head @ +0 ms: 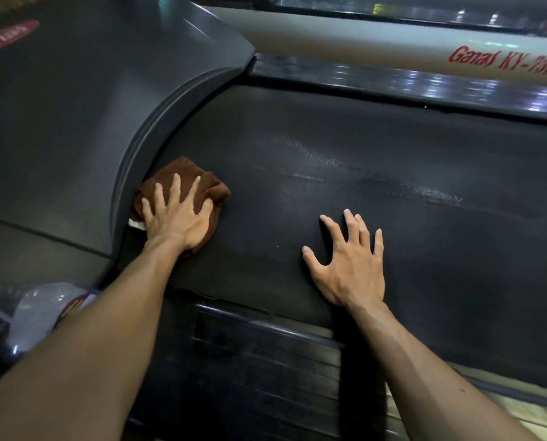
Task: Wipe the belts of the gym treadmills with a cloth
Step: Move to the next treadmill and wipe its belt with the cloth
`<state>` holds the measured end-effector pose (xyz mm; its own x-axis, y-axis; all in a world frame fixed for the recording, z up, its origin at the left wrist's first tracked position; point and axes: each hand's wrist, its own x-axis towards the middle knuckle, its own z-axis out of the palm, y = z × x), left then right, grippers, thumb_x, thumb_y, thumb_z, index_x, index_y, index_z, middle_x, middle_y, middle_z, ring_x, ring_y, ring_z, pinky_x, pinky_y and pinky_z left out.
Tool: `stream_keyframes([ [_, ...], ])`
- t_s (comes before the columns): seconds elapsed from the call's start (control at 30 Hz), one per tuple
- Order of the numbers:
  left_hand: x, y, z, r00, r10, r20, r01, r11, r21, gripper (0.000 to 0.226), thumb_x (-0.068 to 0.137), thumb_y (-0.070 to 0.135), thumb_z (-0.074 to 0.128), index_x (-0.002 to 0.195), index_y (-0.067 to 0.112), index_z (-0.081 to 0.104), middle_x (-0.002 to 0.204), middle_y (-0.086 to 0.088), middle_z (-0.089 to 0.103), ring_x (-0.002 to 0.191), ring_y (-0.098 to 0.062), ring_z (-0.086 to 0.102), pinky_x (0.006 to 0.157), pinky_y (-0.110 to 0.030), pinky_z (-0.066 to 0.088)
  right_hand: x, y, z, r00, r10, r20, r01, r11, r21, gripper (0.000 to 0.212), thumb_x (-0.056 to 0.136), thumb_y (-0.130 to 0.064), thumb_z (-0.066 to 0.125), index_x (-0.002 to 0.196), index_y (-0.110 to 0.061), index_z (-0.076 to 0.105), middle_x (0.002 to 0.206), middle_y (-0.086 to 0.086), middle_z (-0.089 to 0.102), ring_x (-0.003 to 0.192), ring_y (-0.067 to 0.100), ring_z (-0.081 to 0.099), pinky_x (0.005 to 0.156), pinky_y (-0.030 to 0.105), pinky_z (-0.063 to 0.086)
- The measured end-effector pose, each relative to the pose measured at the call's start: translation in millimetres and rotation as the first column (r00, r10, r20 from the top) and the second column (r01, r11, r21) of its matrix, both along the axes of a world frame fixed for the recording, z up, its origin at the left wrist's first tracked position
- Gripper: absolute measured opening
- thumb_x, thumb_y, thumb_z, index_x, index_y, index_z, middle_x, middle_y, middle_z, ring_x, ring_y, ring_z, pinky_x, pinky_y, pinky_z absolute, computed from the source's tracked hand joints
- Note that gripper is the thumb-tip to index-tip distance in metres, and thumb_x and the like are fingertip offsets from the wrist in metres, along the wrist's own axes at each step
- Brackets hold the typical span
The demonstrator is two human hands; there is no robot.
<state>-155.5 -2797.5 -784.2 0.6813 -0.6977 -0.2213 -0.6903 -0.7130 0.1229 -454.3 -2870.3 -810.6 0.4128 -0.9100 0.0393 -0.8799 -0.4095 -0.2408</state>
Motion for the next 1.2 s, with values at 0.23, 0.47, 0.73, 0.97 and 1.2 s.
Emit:
stream_keyframes([
  [0.23, -96, 35, -2, 0.996, 0.092, 0.019, -0.09, 0.991, -0.096, 0.065, 0.104, 0.058, 0.029, 0.163, 0.041, 0.008, 0.173, -0.001, -0.003, 0.157, -0.036, -0.004, 0.124, -0.059, -0.003, 1, 1, 1, 1.0, 0.0, -0.004, 0.0, 1.0, -0.007, 0.084, 0.085, -0.078, 0.019, 0.16, -0.041, 0.027, 0.173, 0.002, 0.012, 0.16, 0.019, 0.0, 0.129, 0.052, -0.003],
  [0.47, -107, -16, 5, 0.995, -0.099, -0.025, 0.098, 0.994, -0.045, 0.064, 0.104, 0.061, 0.024, 0.162, 0.045, 0.001, 0.172, -0.001, -0.01, 0.156, -0.039, -0.01, 0.124, -0.059, -0.006, 0, -1, 0, 1.0, 0.004, -0.007, -0.004, 1.0, -0.021, 0.084, 0.085, -0.078, 0.019, 0.159, -0.041, 0.028, 0.172, 0.002, 0.014, 0.16, 0.02, 0.003, 0.129, 0.052, -0.002],
  [0.73, -55, 5, -1, 0.993, 0.116, -0.017, -0.117, 0.99, -0.077, 0.064, 0.105, 0.059, 0.027, 0.163, 0.042, 0.007, 0.173, -0.004, -0.005, 0.157, -0.04, -0.007, 0.124, -0.059, -0.006, 0, 0, 2, 1.0, -0.002, -0.005, 0.002, 1.0, -0.013, 0.083, 0.085, -0.077, 0.021, 0.159, -0.041, 0.028, 0.172, 0.002, 0.013, 0.16, 0.019, 0.002, 0.129, 0.052, -0.003],
  [0.97, -156, 38, -9, 0.977, 0.213, 0.031, -0.205, 0.965, -0.164, 0.067, 0.103, 0.055, 0.029, 0.164, 0.036, 0.008, 0.172, -0.009, -0.003, 0.155, -0.045, -0.006, 0.122, -0.065, -0.004, 2, 3, 3, 1.0, 0.0, 0.002, 0.0, 1.0, -0.015, 0.083, 0.085, -0.076, 0.019, 0.159, -0.039, 0.028, 0.173, 0.004, 0.013, 0.16, 0.021, 0.002, 0.128, 0.054, -0.002],
  [1.2, -172, -10, -11, 0.995, 0.097, 0.018, -0.093, 0.986, -0.142, 0.067, 0.104, 0.058, 0.027, 0.164, 0.035, 0.005, 0.172, -0.012, -0.008, 0.154, -0.048, -0.01, 0.12, -0.067, -0.007, 0, 0, 2, 1.0, 0.008, -0.007, -0.008, 1.0, 0.0, 0.067, 0.099, -0.067, 0.034, 0.16, -0.04, 0.026, 0.173, 0.003, 0.011, 0.16, 0.02, 0.0, 0.128, 0.053, -0.004],
])
